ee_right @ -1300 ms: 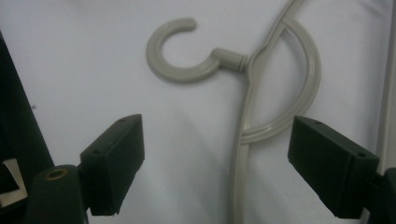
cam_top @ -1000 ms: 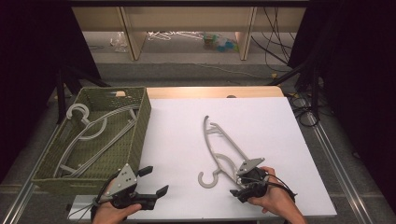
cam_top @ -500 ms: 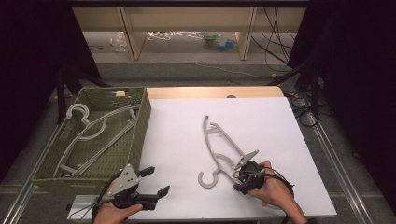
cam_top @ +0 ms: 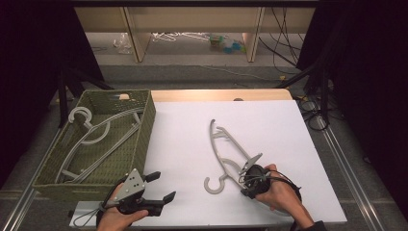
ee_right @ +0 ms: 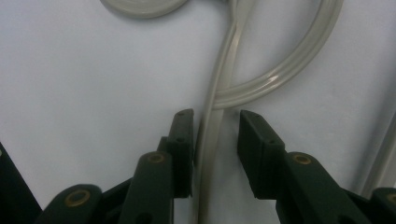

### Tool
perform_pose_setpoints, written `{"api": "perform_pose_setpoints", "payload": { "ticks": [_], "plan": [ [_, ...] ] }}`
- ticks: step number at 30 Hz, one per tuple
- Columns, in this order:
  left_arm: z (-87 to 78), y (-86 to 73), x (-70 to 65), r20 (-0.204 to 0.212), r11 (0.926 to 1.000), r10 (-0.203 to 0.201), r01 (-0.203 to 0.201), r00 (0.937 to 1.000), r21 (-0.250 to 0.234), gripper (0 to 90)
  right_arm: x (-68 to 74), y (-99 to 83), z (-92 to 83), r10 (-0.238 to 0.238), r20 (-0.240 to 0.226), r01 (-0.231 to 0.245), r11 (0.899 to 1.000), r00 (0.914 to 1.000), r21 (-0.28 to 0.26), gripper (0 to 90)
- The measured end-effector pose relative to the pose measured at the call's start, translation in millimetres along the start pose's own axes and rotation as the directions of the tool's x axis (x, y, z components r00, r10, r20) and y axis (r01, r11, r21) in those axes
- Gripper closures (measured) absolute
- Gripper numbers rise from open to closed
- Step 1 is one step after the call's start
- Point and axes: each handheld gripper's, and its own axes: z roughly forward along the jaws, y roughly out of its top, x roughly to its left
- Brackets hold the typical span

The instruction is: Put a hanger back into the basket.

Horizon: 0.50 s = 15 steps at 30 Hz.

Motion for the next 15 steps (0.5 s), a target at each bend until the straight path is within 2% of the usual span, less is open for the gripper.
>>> {"api": "perform_pose_setpoints", "payload": {
  "ticks": [4,7,9,10,11,12,14,15],
  "plan": [
    [2.6,1.6,1.1,0.008,0.9999,0.012,-0.012,0.9999,-0.004,19.6,1.1,0.4,-0.5,-0.017,0.004,0.017,1.000,0.9999,0.004,70.6],
    [5.4,2.5,1.2,0.003,0.9993,0.034,-0.034,0.9994,0.017,20.2,1.7,1.5,-0.6,-0.047,0.002,0.047,0.999,0.9989,0.003,77.1],
    [9.9,3.0,1.4,0.011,0.9990,0.039,-0.039,0.9992,0.022,20.4,2.2,1.4,-0.9,-0.051,0.002,0.051,0.999,0.9987,0.002,77.4],
    [12.3,3.9,2.4,0.012,0.9978,0.059,-0.059,0.9982,0.030,20.5,2.1,1.5,-0.9,-0.057,0.003,0.057,0.998,0.9984,0.002,77.7],
    [14.5,3.6,1.5,0.009,0.9985,0.043,-0.043,0.9990,0.034,20.8,2.3,1.9,-1.1,-0.063,0.003,0.063,0.998,0.9980,0.007,78.4],
    [16.2,4.4,3.1,0.014,0.9969,0.067,-0.068,0.9976,0.041,21.1,2.5,2.2,-1.3,-0.077,0.000,0.077,0.997,0.9970,0.005,79.3],
    [20.7,5.3,3.4,0.018,0.9972,0.060,-0.061,0.9980,0.043,21.4,3.7,2.2,-1.6,-0.089,0.000,0.089,0.996,0.9961,0.004,81.5],
    [22.1,6.0,3.8,0.019,0.9968,0.064,-0.065,0.9978,0.047,21.6,4.0,2.3,-1.6,-0.115,0.003,0.115,0.993,0.9933,0.000,81.8]
  ]
}}
